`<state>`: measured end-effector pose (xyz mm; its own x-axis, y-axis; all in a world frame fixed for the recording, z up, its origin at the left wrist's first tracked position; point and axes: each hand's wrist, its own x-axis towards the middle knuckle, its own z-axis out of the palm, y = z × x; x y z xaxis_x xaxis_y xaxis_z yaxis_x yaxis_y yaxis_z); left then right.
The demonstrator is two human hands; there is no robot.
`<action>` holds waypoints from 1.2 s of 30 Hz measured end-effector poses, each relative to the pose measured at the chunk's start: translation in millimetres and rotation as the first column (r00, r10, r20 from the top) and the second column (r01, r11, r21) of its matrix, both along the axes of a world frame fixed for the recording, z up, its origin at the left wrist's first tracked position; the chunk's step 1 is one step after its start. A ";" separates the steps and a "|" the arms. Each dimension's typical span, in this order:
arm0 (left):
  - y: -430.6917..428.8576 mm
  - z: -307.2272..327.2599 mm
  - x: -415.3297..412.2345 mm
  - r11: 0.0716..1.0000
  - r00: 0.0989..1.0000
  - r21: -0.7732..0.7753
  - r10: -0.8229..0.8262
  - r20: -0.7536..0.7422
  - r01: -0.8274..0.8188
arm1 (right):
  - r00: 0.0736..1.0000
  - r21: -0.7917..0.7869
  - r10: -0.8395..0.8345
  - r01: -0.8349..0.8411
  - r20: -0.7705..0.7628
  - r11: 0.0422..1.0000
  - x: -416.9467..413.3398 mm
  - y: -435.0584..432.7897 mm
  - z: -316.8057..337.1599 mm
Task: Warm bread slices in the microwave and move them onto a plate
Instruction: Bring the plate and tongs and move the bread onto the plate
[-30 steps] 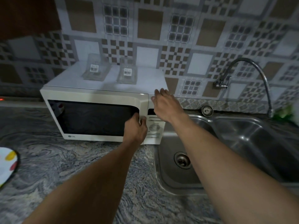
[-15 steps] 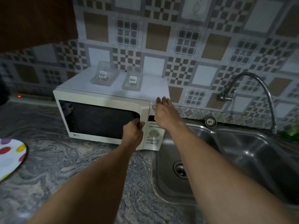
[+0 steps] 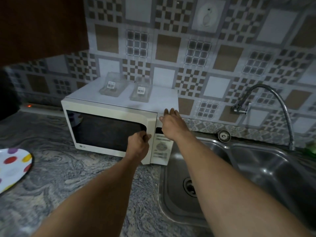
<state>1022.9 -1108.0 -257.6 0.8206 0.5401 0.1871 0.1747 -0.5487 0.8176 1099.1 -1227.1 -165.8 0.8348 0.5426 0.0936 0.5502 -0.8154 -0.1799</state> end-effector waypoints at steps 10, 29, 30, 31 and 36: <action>7.9 -6.1 -40.7 0.994 0.997 0.076 -0.075 -0.029 0.077 | 1.000 -0.031 0.007 -0.008 -0.029 0.999 1.3 0.1 -0.3; 18.1 64.3 -50.1 0.778 0.983 0.626 0.144 -0.116 -0.040 | 0.999 -0.167 0.027 -0.031 -0.025 0.985 -2.9 7.1 16.7; 19.0 63.9 -50.7 0.795 0.987 0.604 0.137 -0.084 -0.059 | 0.999 -0.174 0.033 -0.036 -0.023 0.984 -2.1 7.3 16.7; 19.3 65.3 -50.8 0.809 0.991 0.584 0.122 -0.063 -0.062 | 0.999 -0.178 0.039 -0.042 -0.021 0.983 -1.0 7.3 17.0; 16.1 76.2 -47.4 0.797 0.987 0.599 0.028 -0.159 0.074 | 0.999 -0.167 0.034 -0.041 -0.042 0.985 -0.1 6.4 21.6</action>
<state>975.5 -1092.0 -181.4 0.8767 0.3404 0.3399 0.2489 -0.9257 0.2849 1099.0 -1220.7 -144.2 0.8147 0.5788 -0.0337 0.5762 -0.8148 -0.0645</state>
